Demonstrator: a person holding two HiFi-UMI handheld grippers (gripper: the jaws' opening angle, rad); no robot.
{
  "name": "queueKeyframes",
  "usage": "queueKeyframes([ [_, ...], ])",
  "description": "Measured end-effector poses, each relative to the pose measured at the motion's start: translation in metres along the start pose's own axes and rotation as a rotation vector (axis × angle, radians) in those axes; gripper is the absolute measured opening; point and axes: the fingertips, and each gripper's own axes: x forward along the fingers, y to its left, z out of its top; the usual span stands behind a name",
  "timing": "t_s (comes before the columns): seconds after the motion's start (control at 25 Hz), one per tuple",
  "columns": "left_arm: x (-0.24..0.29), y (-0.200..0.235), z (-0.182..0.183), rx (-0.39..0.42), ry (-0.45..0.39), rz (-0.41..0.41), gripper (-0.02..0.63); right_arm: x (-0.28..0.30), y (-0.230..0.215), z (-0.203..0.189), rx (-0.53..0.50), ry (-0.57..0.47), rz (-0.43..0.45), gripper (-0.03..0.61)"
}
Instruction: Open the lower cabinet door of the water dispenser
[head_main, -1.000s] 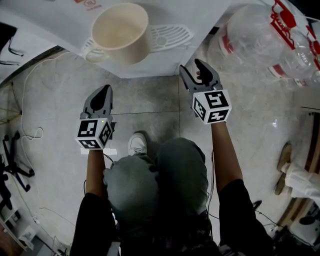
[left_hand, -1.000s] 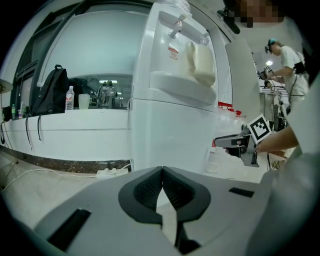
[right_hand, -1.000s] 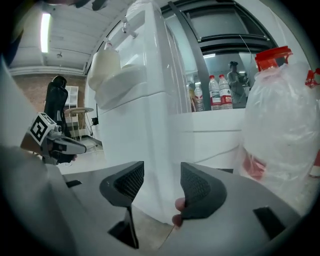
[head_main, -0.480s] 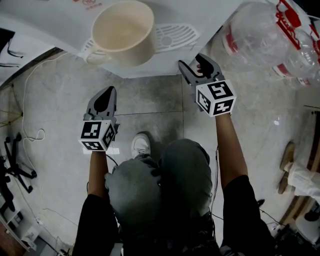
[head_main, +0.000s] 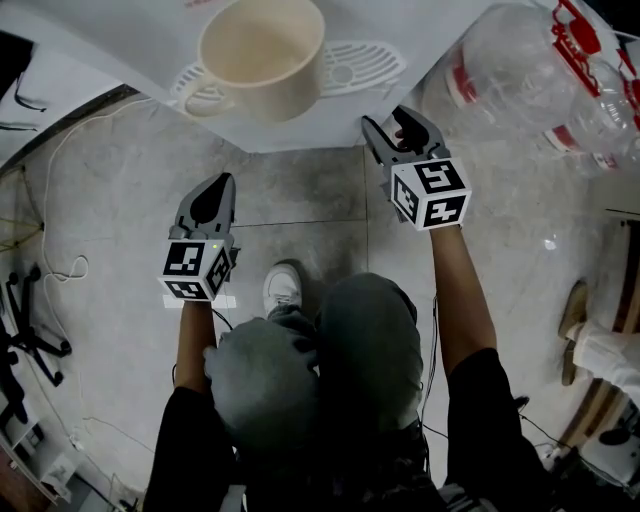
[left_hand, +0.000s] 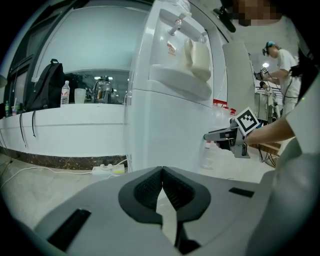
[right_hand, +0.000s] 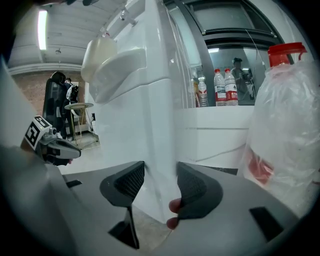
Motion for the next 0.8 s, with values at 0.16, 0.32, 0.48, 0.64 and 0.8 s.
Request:
queueKeyframes([
  [0.16,0.0,-0.002,0.001,0.0,-0.007,-0.006,0.012,-0.001,0.0,0.0,0.006,0.005,-0.018,0.215],
  [0.32,0.0,-0.009,0.003,0.007,-0.009,-0.02,0.012,-0.007,0.004,-0.003,-0.003,0.012,-0.016,0.208],
  [0.48,0.0,-0.012,0.003,0.015,-0.007,-0.026,0.012,-0.014,0.008,-0.007,-0.008,0.01,-0.021,0.203],
  [0.64,0.0,-0.017,0.001,0.021,-0.004,-0.038,0.012,-0.021,0.012,-0.01,-0.031,0.01,-0.02,0.192],
  [0.8,-0.003,-0.018,0.0,0.027,-0.003,-0.044,0.012,-0.029,0.018,-0.015,-0.056,0.017,-0.014,0.181],
])
